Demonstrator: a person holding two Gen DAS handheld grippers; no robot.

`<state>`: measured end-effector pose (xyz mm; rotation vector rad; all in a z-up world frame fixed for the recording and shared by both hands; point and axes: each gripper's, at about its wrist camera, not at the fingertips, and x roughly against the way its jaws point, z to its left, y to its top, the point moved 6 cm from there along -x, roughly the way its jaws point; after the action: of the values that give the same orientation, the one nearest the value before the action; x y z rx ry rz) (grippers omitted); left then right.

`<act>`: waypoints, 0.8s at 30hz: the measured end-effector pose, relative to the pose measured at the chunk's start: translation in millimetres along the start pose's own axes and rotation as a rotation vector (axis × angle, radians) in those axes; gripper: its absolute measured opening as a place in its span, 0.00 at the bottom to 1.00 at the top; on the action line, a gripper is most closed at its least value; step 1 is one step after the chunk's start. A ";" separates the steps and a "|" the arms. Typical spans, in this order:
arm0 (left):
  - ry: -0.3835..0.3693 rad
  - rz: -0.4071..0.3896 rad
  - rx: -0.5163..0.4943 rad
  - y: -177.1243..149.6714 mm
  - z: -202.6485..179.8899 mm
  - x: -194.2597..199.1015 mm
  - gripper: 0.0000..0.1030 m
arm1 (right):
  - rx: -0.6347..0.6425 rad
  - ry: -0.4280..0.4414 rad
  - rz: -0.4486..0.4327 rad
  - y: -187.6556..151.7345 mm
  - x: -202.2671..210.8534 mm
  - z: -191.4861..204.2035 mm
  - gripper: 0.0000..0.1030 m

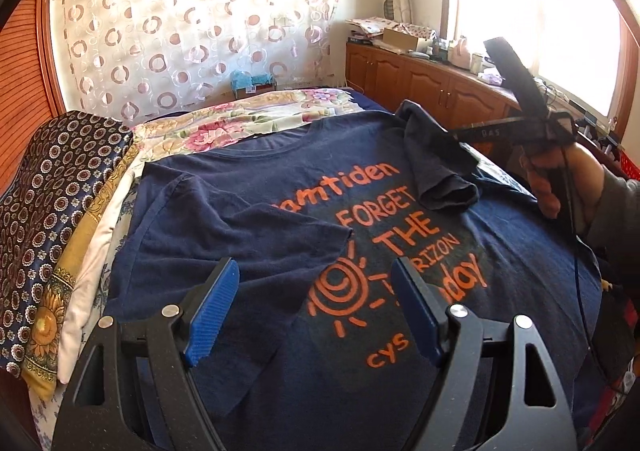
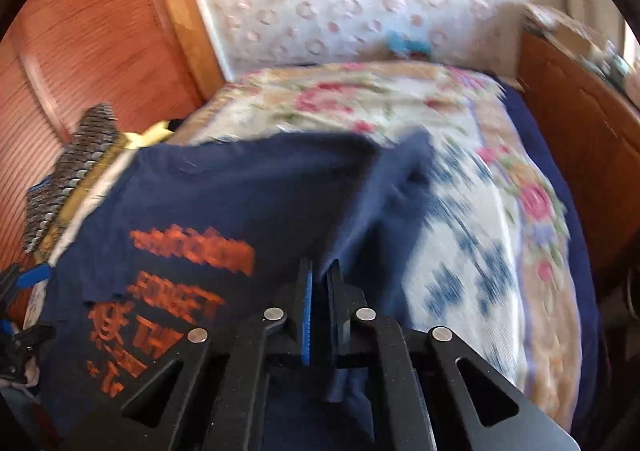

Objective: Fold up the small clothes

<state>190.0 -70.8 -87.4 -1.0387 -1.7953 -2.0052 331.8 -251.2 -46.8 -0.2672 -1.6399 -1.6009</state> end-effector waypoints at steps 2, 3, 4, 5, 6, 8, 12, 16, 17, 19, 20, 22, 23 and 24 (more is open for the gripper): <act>0.000 0.002 0.009 -0.6 4.9 -0.8 0.77 | 0.050 0.019 -0.031 18.5 -3.1 17.7 0.02; 0.000 0.002 0.012 -1.0 7.2 -1.1 0.77 | 0.062 0.038 -0.037 24.1 -6.4 23.7 0.02; 0.002 0.004 0.015 -1.4 9.4 -1.5 0.77 | 0.078 0.063 -0.040 33.7 -10.4 33.3 0.02; 0.002 0.005 0.018 -1.6 11.1 -1.9 0.77 | 0.092 0.073 -0.044 40.7 -14.3 40.6 0.02; 0.002 0.005 0.021 -1.9 12.5 -2.1 0.77 | 0.106 0.079 -0.043 49.7 -20.3 49.1 0.02; 0.002 0.007 0.028 -3.1 15.8 -2.0 0.77 | 0.123 0.089 -0.025 62.1 -34.3 61.0 0.02; 0.008 0.014 0.035 -6.6 21.6 -4.0 0.77 | 0.142 0.066 0.013 73.4 -67.8 69.0 0.21; 0.013 0.033 0.029 -13.3 24.4 -7.2 0.77 | 0.117 0.053 0.008 71.7 -69.1 62.8 0.50; 0.013 0.036 0.028 -13.8 24.3 -7.8 0.77 | 0.119 0.044 0.000 67.5 -67.2 60.8 0.50; 0.013 0.043 0.023 -17.0 23.8 -8.1 0.77 | 0.121 0.045 -0.017 54.6 -52.7 60.1 0.50; 0.013 0.047 0.020 -18.5 23.5 -7.9 0.77 | 0.124 0.052 -0.020 45.0 -42.3 57.8 0.50; 0.011 0.054 0.014 -21.2 22.2 -7.2 0.77 | 0.131 0.042 -0.017 27.1 -27.4 50.5 0.50; 0.012 0.055 0.012 -22.3 22.2 -6.8 0.77 | 0.133 0.024 -0.013 17.0 -19.0 44.5 0.50; 0.013 0.058 0.010 -23.4 22.3 -6.5 0.77 | 0.135 0.004 -0.003 6.6 -13.1 39.3 0.50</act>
<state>187.7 -46.7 -109.7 -1.0598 -1.7459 -1.9629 329.1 -209.3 -45.4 -0.1916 -1.7377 -1.4837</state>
